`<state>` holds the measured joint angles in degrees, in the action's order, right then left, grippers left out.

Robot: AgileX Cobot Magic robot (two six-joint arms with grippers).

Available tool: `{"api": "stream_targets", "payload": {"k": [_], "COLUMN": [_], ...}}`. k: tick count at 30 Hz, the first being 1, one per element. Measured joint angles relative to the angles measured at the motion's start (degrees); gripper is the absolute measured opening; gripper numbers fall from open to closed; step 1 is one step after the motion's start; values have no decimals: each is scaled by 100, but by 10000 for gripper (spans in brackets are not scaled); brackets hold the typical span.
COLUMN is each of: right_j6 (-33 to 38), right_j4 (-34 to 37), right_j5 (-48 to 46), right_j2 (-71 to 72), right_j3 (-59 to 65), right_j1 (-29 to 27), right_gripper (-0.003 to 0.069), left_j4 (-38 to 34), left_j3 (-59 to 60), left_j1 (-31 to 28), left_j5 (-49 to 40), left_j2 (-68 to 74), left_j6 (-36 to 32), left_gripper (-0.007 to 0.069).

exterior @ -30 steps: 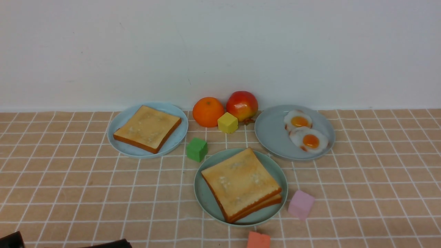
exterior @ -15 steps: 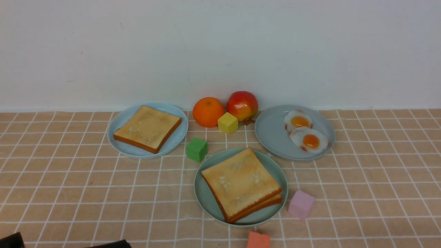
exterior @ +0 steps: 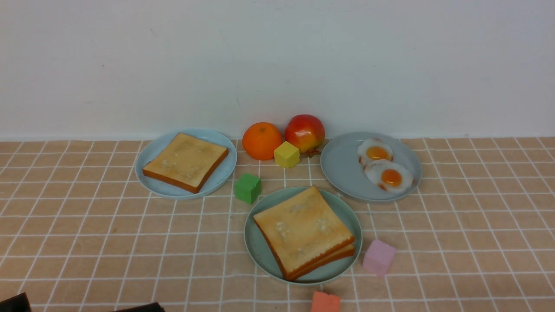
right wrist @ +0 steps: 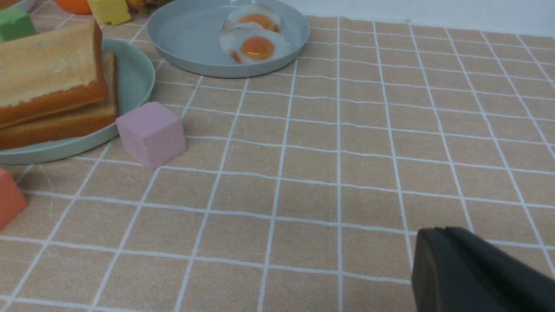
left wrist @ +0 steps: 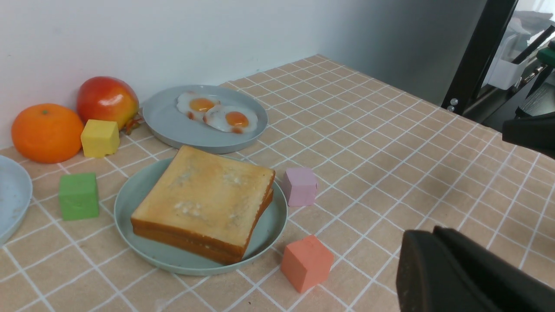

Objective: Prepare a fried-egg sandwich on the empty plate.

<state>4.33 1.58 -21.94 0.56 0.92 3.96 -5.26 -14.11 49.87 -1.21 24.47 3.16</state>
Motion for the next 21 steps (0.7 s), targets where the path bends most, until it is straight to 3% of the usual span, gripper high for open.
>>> {"api": "stream_targets", "payload": {"k": [6, 16, 21], "right_j6": [0, 0, 0], "right_j4": [0, 5, 5], "right_j5": [-5, -5, -5], "right_j2": [0, 0, 0], "right_j3": [0, 0, 0], "right_j1": [0, 0, 0], "right_gripper": [15, 22, 22], "left_j4": [105, 434, 450], "left_j3": [50, 726, 1428], "left_j1": [-163, -3278, -4283], "left_j5": [197, 34, -495], "left_j2": [-34, -1469, -2396], "left_j6": [-6, 294, 396], "left_gripper": [-13, -13, -13]}}
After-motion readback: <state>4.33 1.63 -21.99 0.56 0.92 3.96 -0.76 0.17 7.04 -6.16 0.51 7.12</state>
